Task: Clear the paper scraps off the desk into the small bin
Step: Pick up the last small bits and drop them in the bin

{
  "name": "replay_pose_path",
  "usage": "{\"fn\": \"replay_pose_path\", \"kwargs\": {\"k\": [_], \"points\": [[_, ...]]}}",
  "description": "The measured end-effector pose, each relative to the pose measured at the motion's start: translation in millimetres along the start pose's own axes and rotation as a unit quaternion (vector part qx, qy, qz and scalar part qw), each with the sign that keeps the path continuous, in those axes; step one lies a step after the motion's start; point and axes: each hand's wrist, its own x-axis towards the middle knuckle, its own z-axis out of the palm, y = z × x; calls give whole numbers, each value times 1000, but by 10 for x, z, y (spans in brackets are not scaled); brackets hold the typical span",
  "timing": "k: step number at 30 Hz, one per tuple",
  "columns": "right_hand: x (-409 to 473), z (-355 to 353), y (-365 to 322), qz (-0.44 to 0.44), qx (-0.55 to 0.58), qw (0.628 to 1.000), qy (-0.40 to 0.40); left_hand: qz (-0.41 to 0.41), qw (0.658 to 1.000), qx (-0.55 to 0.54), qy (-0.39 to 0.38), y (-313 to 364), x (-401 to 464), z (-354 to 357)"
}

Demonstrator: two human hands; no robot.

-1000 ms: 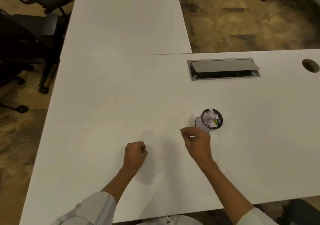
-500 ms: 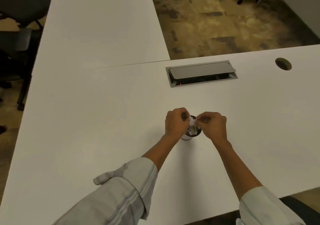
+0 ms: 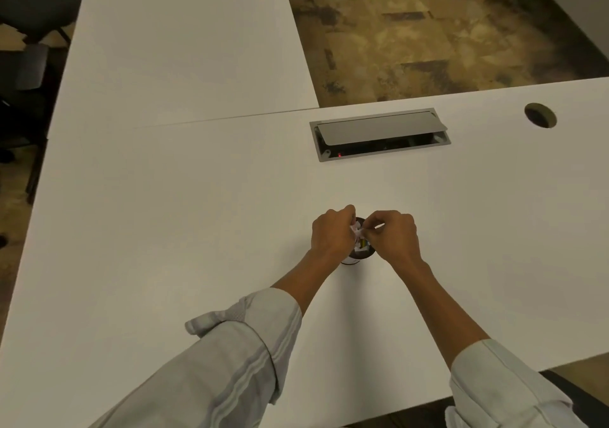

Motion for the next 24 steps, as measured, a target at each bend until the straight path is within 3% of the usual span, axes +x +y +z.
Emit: {"fn": "replay_pose_path", "kwargs": {"k": [2,5,10,13,16,19,22,24], "points": [[12,-14,-33,5,-20,1000,2,7,1000,9,-23,10,24,-38],[20,-114,-73,6,-27,1000,14,4,996,-71,-45,-82,95,-258],[-124,-303,-317,-34,83,992,84,9,983,-179,47,-541,157,-822],[-345,-17,-583,-94,149,983,52,-54,976,-187,99,-944,89,-993],[-484,538,-788,-128,24,988,-84,-93,984,-139,65,-1346,-172,-1005],[-431,1017,-866,-113,-166,960,-195,-103,990,-90,-35,-1679,-592,-889],[-345,1306,-861,-80,-293,929,-210,-90,986,-49,-129,-1939,-1020,-744],[-356,1430,-830,-39,-321,921,-217,-70,980,-22,-187,-2066,-1259,-666]]}}
